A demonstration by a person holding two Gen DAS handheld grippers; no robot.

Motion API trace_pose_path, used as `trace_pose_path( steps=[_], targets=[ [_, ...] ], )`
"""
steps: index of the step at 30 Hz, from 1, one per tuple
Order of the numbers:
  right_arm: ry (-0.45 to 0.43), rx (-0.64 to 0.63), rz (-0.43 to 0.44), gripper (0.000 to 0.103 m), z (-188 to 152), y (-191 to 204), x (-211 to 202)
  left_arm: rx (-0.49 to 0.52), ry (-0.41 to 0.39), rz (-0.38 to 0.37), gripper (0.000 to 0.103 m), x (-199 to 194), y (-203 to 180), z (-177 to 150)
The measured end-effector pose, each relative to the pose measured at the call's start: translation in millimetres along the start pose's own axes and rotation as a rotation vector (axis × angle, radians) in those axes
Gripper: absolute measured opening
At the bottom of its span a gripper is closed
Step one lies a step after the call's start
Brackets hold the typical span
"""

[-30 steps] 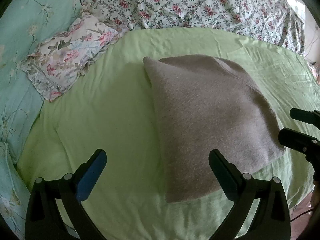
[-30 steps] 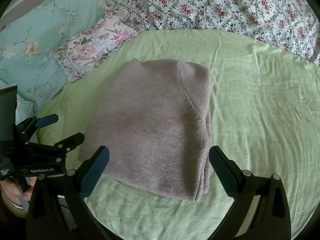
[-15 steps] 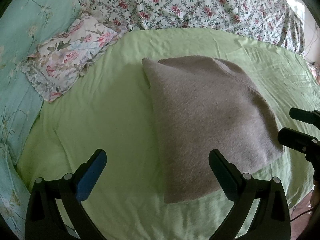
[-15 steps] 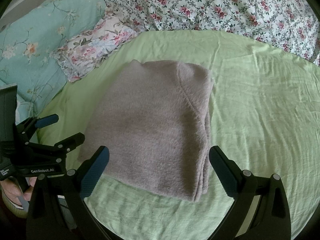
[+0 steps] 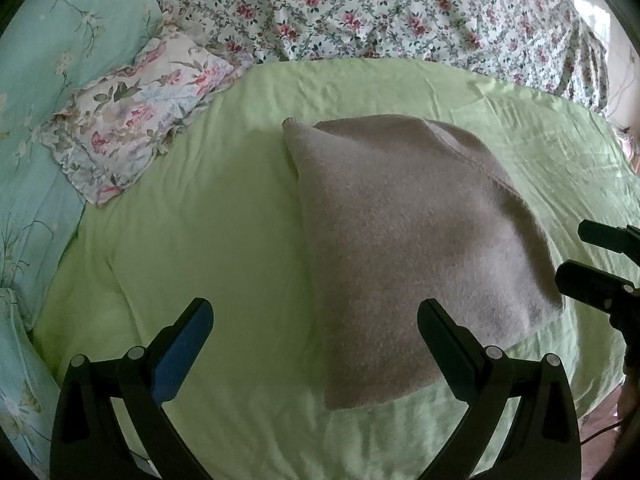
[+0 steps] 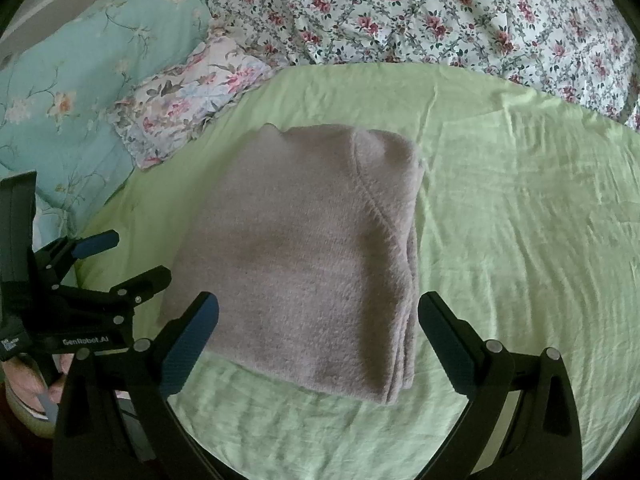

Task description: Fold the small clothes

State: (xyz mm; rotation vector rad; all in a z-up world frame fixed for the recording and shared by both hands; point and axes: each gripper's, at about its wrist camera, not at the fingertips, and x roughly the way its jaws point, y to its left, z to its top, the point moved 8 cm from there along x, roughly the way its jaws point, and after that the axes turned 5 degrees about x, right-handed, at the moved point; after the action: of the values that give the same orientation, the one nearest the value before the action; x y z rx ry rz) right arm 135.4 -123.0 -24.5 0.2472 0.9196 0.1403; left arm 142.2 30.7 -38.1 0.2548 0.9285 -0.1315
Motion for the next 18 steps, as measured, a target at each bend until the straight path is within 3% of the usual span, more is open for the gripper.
trace_pose_path(
  steps=[18],
  targets=[
    [-0.025,0.023,-0.004,0.100,13,-12,-1,0.006,0.000,0.002,0.102,9,-5,12]
  ],
)
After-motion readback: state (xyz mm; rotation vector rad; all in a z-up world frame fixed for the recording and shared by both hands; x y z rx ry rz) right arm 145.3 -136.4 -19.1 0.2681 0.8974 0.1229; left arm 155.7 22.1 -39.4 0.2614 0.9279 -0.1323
